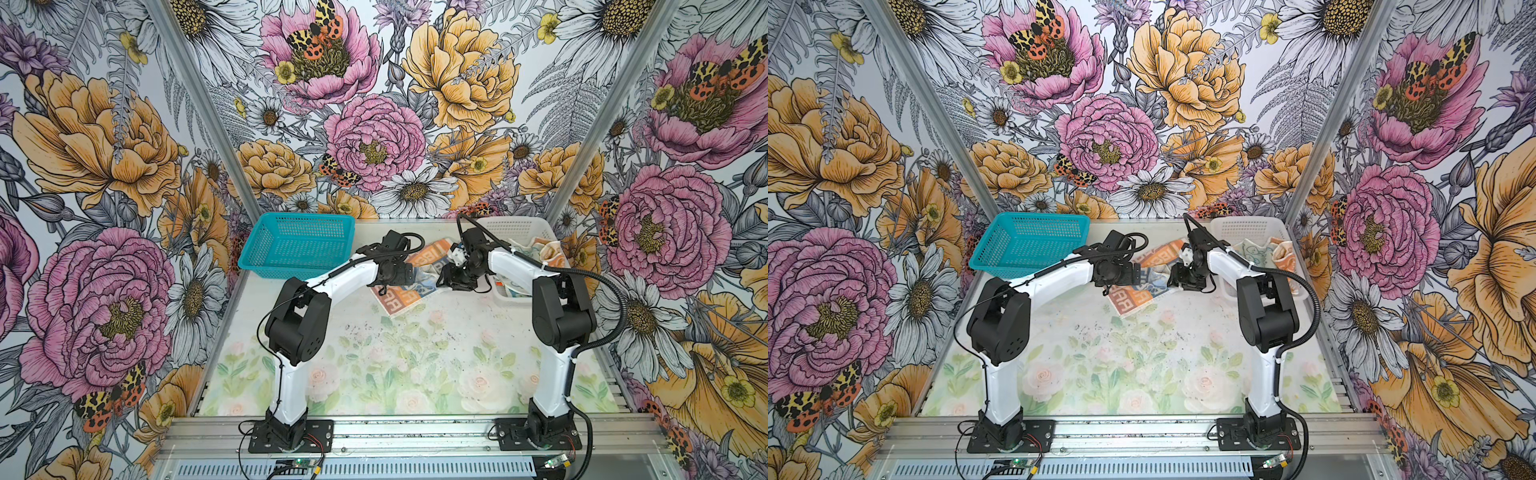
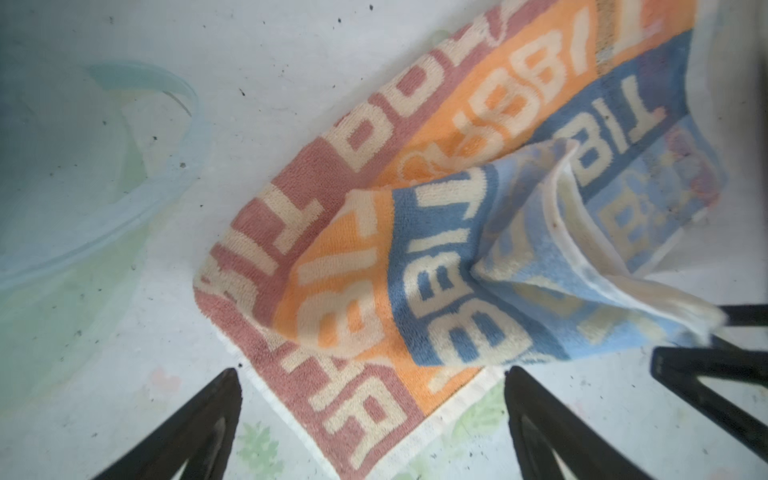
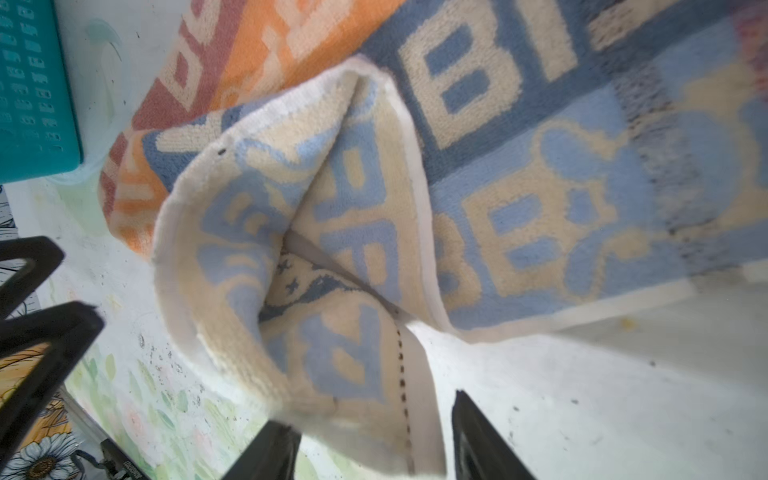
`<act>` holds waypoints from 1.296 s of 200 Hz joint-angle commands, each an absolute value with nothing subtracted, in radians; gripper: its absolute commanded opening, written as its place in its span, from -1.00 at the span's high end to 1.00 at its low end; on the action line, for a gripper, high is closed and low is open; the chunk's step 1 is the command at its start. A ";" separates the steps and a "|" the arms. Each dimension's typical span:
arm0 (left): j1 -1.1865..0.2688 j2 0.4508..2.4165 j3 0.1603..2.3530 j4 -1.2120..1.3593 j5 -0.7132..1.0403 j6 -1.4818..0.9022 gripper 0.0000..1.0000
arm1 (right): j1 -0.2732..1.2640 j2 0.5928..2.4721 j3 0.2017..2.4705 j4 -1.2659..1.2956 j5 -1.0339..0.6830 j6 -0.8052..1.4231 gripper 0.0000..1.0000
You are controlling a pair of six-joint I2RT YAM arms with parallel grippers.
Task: Fold and stack the towels
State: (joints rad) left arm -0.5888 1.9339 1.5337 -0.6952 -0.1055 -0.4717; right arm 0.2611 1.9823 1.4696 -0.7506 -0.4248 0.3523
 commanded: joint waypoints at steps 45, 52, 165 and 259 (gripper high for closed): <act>-0.619 1.758 1.381 -0.705 -0.096 -0.501 -0.98 | 0.273 1.971 1.421 -0.744 -0.334 0.300 -0.22; -0.625 1.752 1.373 -0.706 -0.090 -0.502 -0.98 | 0.273 1.973 1.425 -0.742 -0.328 0.297 -0.20; -0.690 1.811 1.318 -0.704 -0.032 -0.530 -0.97 | 0.313 2.017 1.516 -0.724 -0.250 0.246 0.23; -0.706 1.866 1.264 -0.714 -0.026 -0.491 -0.98 | 0.314 2.051 1.547 -0.724 -0.196 0.206 0.74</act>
